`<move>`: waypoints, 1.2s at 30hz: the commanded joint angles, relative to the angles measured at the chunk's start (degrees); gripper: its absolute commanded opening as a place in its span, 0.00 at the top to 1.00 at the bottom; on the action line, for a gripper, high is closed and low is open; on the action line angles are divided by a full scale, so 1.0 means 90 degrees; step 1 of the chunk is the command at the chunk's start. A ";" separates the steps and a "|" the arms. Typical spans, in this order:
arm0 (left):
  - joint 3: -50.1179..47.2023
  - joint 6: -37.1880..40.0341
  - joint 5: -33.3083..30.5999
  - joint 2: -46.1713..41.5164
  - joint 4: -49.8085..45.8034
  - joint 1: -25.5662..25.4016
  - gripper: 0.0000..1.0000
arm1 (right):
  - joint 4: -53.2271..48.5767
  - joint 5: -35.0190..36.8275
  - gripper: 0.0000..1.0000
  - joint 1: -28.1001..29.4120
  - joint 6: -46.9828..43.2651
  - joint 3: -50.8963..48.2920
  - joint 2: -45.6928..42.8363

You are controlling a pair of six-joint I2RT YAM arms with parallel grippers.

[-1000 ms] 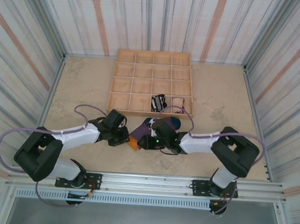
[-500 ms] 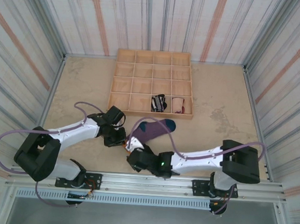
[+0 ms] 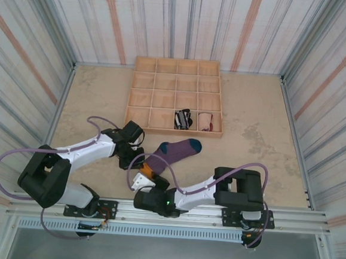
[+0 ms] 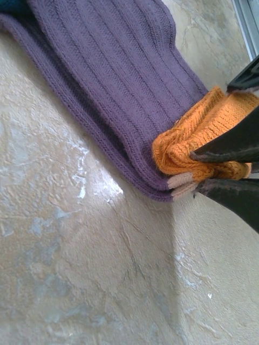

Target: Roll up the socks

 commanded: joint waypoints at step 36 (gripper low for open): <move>-0.1784 -0.0628 0.0751 -0.2961 0.1211 0.1053 0.25 | 0.2592 -0.6514 1.00 -0.3201 0.3358 -0.2318 -0.1544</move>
